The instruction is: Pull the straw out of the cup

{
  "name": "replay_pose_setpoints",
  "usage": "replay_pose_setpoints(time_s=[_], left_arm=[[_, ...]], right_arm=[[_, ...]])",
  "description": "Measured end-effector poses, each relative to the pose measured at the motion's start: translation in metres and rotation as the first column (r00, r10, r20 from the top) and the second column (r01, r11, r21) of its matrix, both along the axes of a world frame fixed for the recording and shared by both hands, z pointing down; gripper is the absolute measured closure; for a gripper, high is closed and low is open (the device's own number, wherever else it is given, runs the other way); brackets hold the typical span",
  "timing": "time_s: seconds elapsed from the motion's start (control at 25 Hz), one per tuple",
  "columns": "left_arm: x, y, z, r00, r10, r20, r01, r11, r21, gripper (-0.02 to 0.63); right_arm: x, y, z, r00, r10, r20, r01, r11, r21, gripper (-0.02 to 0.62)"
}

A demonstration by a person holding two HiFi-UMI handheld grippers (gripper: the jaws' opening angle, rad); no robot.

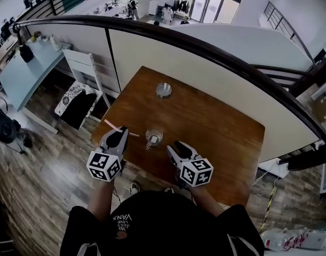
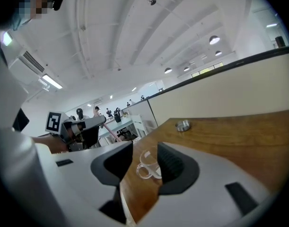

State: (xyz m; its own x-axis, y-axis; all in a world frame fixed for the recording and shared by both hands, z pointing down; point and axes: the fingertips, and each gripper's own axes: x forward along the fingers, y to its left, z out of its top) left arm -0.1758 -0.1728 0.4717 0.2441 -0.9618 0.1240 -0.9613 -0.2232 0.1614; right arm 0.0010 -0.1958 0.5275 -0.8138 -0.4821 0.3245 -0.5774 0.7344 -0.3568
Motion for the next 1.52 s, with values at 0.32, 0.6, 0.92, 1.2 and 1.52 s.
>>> replay_pose_setpoints(time_s=[0.32, 0.6, 0.92, 1.2, 1.52], left_arm=[[-0.028, 0.035, 0.008, 0.995, -0.100, 0.012, 0.101, 0.994, -0.030, 0.566], [-0.047, 0.060, 0.017, 0.988, -0.151, 0.010, 0.151, 0.987, -0.058, 0.566], [-0.051, 0.075, 0.026, 0.985, -0.170, -0.010, 0.169, 0.982, -0.079, 0.566], [-0.044, 0.078, 0.036, 0.989, -0.150, -0.008, 0.149, 0.984, -0.099, 0.566], [-0.033, 0.080, 0.043, 0.991, -0.130, -0.019, 0.127, 0.985, -0.113, 0.566]], right_arm=[[-0.031, 0.007, -0.006, 0.997, -0.078, 0.014, 0.078, 0.997, 0.010, 0.456], [-0.056, 0.017, -0.008, 0.992, -0.128, 0.004, 0.128, 0.992, 0.018, 0.456], [-0.065, 0.024, -0.008, 0.990, -0.139, -0.027, 0.140, 0.989, 0.039, 0.508], [-0.063, 0.026, -0.003, 0.991, -0.127, -0.050, 0.129, 0.991, 0.039, 0.563], [-0.057, 0.028, 0.004, 0.992, -0.105, -0.067, 0.107, 0.994, 0.026, 0.581]])
